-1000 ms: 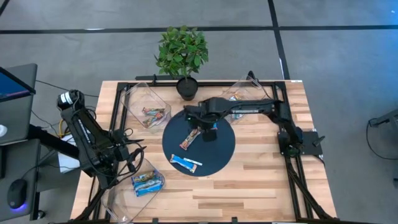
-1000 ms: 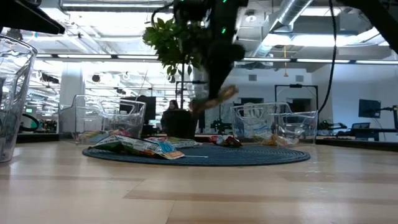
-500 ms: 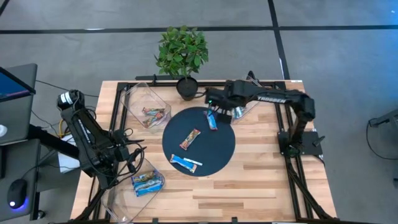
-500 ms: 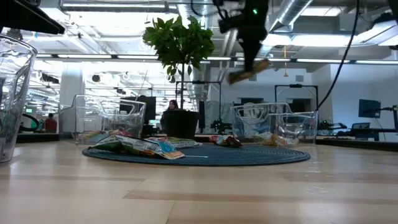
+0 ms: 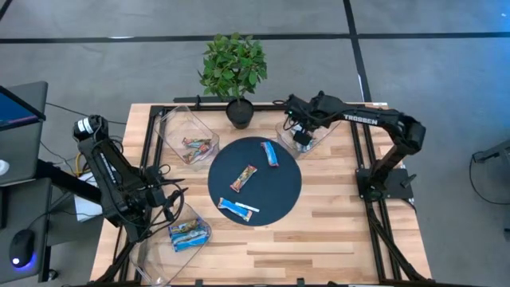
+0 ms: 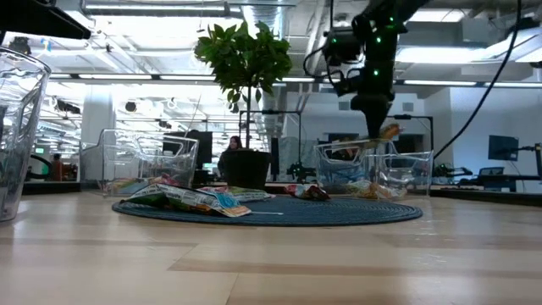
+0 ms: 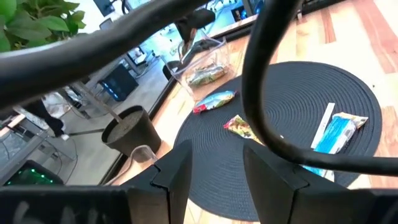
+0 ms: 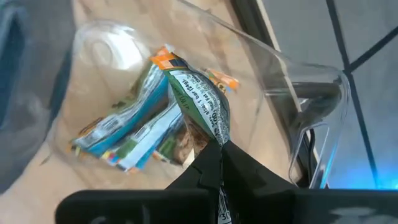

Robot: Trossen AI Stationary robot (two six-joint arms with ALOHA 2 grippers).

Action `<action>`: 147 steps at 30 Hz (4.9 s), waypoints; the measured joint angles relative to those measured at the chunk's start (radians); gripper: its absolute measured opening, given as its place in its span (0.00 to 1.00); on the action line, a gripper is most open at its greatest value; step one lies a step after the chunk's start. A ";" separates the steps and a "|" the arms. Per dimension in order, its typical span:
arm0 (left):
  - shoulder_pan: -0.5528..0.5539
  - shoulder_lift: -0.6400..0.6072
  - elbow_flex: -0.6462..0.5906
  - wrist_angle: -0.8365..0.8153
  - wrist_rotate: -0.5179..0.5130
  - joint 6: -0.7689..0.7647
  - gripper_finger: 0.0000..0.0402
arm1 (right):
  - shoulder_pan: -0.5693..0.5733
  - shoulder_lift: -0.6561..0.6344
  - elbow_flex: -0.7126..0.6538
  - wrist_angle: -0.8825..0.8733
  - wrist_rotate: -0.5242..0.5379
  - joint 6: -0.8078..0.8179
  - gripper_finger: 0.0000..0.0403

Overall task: Pick and place Granola Bars by type
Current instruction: Put the yellow granola bar into the top right bin, then put the red granola bar into the top left bin

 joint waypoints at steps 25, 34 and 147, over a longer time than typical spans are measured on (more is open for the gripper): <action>0.000 0.000 0.000 0.007 0.011 -0.003 0.35 | 0.134 -0.195 -0.024 0.132 -0.007 -0.041 0.45; 0.001 0.000 0.000 0.066 -0.002 0.101 0.35 | 0.351 -0.607 -0.439 0.680 -0.215 -0.158 0.36; 1.192 0.952 0.652 1.202 0.858 2.017 0.00 | 0.679 -0.600 -0.975 1.696 -0.181 -0.426 0.30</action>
